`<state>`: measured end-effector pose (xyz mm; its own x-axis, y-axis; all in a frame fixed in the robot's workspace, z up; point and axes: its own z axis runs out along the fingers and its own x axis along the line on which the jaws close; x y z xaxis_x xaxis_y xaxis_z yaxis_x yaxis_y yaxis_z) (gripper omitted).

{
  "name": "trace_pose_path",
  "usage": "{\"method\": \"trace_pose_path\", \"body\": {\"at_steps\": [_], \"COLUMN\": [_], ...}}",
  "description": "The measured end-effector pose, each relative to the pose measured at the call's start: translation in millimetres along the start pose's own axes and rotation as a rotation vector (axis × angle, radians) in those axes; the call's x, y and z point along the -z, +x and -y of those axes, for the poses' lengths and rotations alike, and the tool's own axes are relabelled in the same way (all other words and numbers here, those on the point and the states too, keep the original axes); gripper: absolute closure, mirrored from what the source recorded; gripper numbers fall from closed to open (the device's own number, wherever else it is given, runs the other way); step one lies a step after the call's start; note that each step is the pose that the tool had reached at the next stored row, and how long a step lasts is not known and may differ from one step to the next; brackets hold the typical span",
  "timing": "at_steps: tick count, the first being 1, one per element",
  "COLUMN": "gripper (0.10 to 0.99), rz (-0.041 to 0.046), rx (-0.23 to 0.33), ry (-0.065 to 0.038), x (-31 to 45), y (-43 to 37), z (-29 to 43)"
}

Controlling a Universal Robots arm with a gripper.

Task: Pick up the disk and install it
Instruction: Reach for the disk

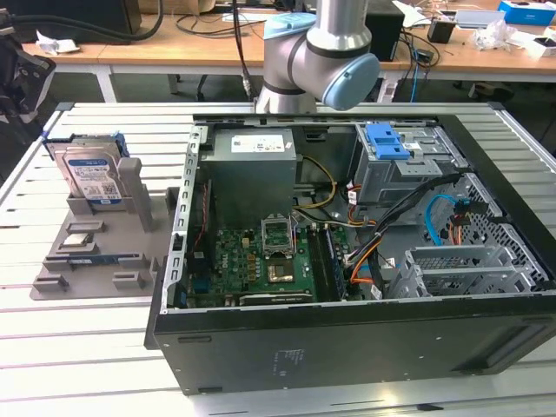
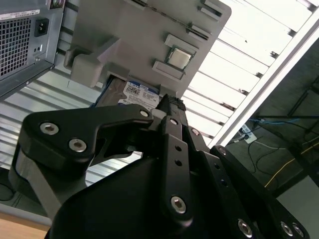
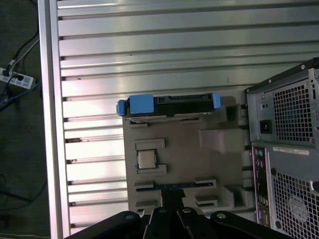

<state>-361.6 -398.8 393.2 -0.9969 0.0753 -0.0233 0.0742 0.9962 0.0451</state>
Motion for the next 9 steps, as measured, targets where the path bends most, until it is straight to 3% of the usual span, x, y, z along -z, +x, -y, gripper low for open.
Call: {"method": "trace_pose_path", "body": {"at_steps": [4,9], "gripper": [0.98,0.98], "rz": [0.0,0.0], "rx": [0.0,0.0], "ry": [0.0,0.0], "x": [-0.4,-1.4], "y": [2.7,8.1], "z": [-1.3,-16.3]}}
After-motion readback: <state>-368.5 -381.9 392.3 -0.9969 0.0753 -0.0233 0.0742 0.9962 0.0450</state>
